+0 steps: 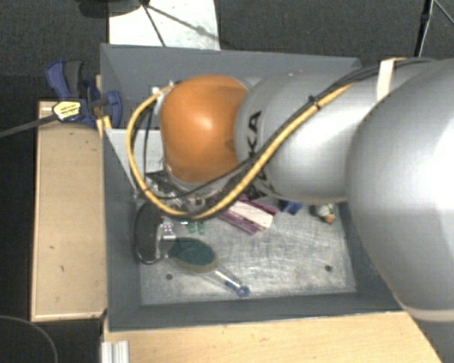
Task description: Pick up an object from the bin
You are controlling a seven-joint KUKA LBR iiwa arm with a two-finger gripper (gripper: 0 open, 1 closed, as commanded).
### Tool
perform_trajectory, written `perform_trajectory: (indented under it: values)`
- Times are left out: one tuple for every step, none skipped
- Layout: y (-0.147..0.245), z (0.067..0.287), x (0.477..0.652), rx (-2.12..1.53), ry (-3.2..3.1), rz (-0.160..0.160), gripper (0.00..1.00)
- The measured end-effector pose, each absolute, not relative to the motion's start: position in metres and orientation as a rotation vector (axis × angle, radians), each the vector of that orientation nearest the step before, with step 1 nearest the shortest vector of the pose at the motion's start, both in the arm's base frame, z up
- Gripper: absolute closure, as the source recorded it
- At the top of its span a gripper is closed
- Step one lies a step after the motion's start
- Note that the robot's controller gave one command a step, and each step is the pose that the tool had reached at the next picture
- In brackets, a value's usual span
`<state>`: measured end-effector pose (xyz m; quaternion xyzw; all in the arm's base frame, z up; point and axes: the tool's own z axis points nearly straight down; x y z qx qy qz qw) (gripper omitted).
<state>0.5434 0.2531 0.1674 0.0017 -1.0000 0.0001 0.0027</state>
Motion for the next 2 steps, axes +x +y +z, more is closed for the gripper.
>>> perform_trajectory:
  values:
    - [0.251, 0.085, 0.537, 0.762, -3.045, -0.001, 0.0]
    - [0.222, 0.081, 0.496, 0.768, -3.046, -0.001, 0.0]
